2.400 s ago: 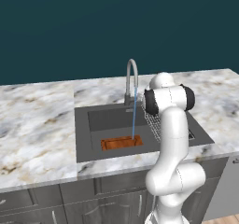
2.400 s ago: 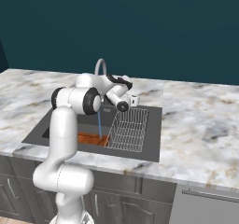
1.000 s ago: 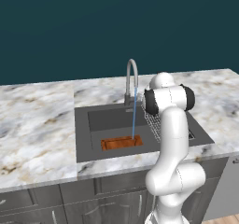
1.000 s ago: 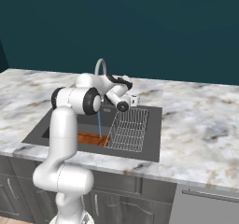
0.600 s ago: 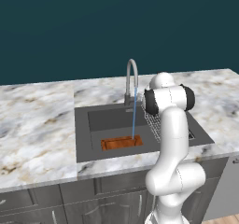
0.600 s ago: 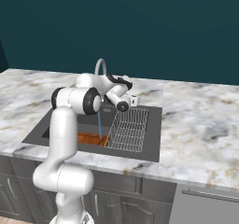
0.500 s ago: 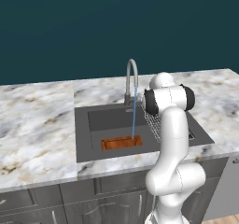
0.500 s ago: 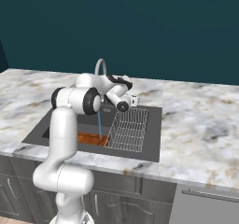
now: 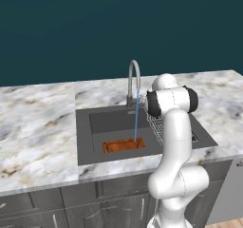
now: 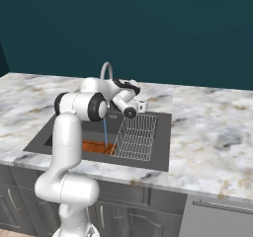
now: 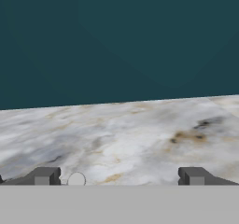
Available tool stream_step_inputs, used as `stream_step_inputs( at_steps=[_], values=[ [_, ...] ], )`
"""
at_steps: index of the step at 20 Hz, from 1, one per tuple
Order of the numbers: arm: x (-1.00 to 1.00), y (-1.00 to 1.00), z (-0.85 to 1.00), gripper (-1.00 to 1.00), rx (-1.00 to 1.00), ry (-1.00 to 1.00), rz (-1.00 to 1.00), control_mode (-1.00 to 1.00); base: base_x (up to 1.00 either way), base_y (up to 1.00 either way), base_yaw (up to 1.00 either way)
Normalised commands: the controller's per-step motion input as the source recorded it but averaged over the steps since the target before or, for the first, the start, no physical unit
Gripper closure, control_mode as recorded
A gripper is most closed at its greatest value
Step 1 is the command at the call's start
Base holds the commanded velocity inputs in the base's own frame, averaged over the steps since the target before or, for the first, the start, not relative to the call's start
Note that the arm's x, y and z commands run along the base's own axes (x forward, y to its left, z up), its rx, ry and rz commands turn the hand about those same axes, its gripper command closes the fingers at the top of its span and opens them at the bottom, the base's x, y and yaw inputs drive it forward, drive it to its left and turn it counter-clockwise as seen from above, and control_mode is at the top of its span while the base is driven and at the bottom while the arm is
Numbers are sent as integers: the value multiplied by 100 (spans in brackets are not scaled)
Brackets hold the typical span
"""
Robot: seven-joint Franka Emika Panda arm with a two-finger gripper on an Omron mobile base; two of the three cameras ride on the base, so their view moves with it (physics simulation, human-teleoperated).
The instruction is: Turn on the sink faucet with hot water and rinse the cutting board for ten seconds, then turn off the faucet. Push the cutting board to reach the water if necessary.
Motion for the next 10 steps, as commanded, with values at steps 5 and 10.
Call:
stream_step_inputs(
  at_steps=[5,10],
  values=[
    [0,0,0,-100,0,0,0,-100,0,0,0],
    [0,0,0,-100,0,0,0,-100,0,0,0]
  ],
)
